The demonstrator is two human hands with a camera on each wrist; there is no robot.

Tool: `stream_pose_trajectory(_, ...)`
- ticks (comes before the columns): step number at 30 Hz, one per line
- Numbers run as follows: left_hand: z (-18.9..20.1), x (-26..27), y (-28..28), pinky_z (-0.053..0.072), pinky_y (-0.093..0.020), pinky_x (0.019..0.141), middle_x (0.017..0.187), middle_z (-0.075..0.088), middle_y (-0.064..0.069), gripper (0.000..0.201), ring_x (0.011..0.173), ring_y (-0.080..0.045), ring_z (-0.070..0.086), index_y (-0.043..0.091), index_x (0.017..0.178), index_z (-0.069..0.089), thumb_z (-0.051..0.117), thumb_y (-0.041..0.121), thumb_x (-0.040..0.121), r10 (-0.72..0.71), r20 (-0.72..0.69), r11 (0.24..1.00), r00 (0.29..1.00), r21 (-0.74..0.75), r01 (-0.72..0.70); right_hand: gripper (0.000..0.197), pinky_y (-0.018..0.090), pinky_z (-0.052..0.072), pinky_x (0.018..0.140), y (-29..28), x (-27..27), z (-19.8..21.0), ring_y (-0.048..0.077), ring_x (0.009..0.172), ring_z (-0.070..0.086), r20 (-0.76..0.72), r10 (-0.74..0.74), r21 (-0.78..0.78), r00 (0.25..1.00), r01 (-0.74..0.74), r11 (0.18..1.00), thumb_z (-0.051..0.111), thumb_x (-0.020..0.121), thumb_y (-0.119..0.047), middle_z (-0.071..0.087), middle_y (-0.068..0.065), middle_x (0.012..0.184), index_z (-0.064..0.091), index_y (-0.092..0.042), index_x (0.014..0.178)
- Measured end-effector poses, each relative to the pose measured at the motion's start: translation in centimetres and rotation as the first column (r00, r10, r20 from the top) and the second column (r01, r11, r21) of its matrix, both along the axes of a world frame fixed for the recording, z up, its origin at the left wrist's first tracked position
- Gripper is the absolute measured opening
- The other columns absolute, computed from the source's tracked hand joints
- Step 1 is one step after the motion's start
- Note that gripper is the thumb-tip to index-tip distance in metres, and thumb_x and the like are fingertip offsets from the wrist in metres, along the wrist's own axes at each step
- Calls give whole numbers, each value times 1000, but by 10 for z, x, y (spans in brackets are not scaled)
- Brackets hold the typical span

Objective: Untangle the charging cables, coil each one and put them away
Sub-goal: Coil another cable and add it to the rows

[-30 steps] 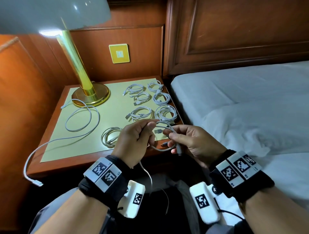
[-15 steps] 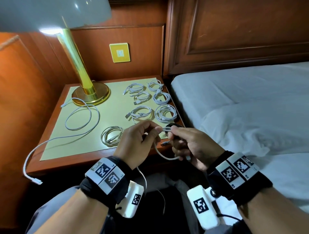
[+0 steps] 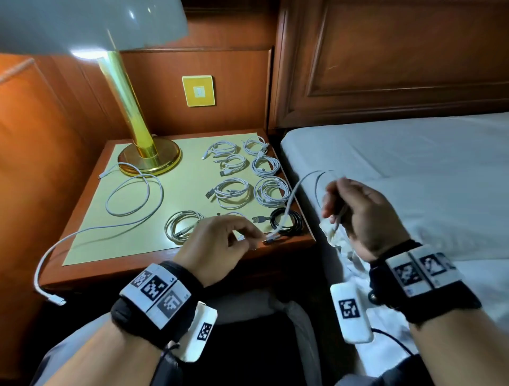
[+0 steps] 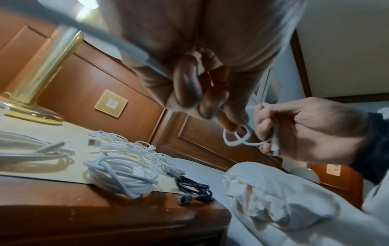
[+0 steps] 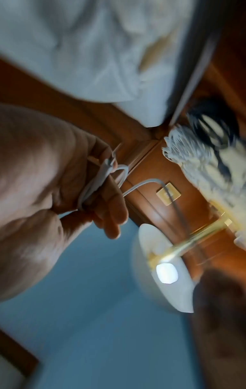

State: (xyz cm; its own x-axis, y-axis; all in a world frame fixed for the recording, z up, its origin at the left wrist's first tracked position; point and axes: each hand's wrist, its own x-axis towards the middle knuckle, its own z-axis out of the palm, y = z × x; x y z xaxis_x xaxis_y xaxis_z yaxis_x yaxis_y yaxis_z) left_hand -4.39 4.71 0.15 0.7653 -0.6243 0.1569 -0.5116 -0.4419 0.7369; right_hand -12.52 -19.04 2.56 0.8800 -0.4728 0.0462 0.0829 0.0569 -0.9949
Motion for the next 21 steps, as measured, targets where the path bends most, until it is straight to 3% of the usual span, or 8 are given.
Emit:
stream_pose_trajectory(2, 3, -6, -2, 43, -9, 66, 75, 71, 20, 24, 67, 2, 62, 32, 88, 80, 76, 10, 84, -109, -26, 994, 994, -7, 109, 33, 27, 51, 65, 15, -1, -8, 19, 66, 68, -28, 56, -357, 998, -62, 932, 41, 107, -20, 72, 3, 72, 63, -8, 85)
stream_pose_trajectory(4, 6, -9, -3, 45, -7, 74, 79, 74, 20, 27, 79, 4, 68, 27, 93, 80, 73, 2, 85, -185, -43, 982, 982, -52, 183, 35, 28, 55, 75, 25, -2, -15, 18, 75, 71, -83, 118, -446, 989, -143, 883, 43, 106, -23, 75, 3, 79, 66, -6, 87)
stream_pose_trajectory(6, 6, -10, -4, 49, -13, 78, 83, 75, 18, 25, 83, 1, 70, 28, 94, 80, 74, 5, 86, -201, -22, 974, 979, -110, 197, 35, 32, 58, 78, 33, -2, -18, 21, 78, 72, -131, 187, -383, 973, -224, 896, 43, 106, -22, 75, 6, 81, 66, -3, 88)
stream_pose_trajectory(8, 5, -8, -5, 56, -29, 79, 84, 76, 13, 15, 81, -8, 71, 30, 92, 78, 76, 16, 87, -151, -2, 969, 989, -198, 147, 33, 39, 55, 70, 39, -1, -20, 23, 65, 66, -163, 251, -258, 954, -287, 923, 43, 106, -17, 69, 9, 70, 63, -3, 85)
stream_pose_trajectory(11, 3, -3, -6, 56, -41, 71, 79, 73, 2, 5, 72, -23, 68, 26, 89, 73, 74, 21, 89, -38, -9, 933, 999, -359, 32, 35, 28, 42, 50, 47, 0, -23, 11, 45, 42, -246, 289, -144, 925, -329, 933, 40, 107, -16, 49, -5, 49, 60, -4, 81)
stream_pose_trajectory(13, 3, -2, -7, 54, -38, 65, 78, 70, 1, 3, 68, -24, 64, 21, 88, 71, 73, 22, 88, 4, -14, 910, 1000, -414, -10, 40, 19, 30, 42, 51, 0, -20, 7, 40, 29, -272, 318, -54, 908, -345, 937, 37, 108, -23, 35, -7, 47, 59, -5, 79)
stream_pose_trajectory(17, -1, -3, -11, 42, -15, 57, 77, 65, 18, 9, 54, -2, 55, 17, 99, 66, 70, 20, 91, 32, -66, 928, 997, -368, -54, 43, 17, 17, 38, 56, -2, -4, 8, 40, 19, -171, 393, 223, 904, -353, 909, 42, 100, -40, 24, -6, 46, 48, -8, 73)
stream_pose_trajectory(21, -2, -4, -10, 55, -31, 71, 94, 70, 16, 34, 74, -11, 66, 29, 120, 64, 64, 50, 92, -105, -89, 961, 990, -264, 78, 38, 17, 12, 39, 55, -1, -1, 6, 39, 16, -105, 390, 387, 915, -324, 863, 45, 97, -41, 23, -7, 47, 39, -15, 70)
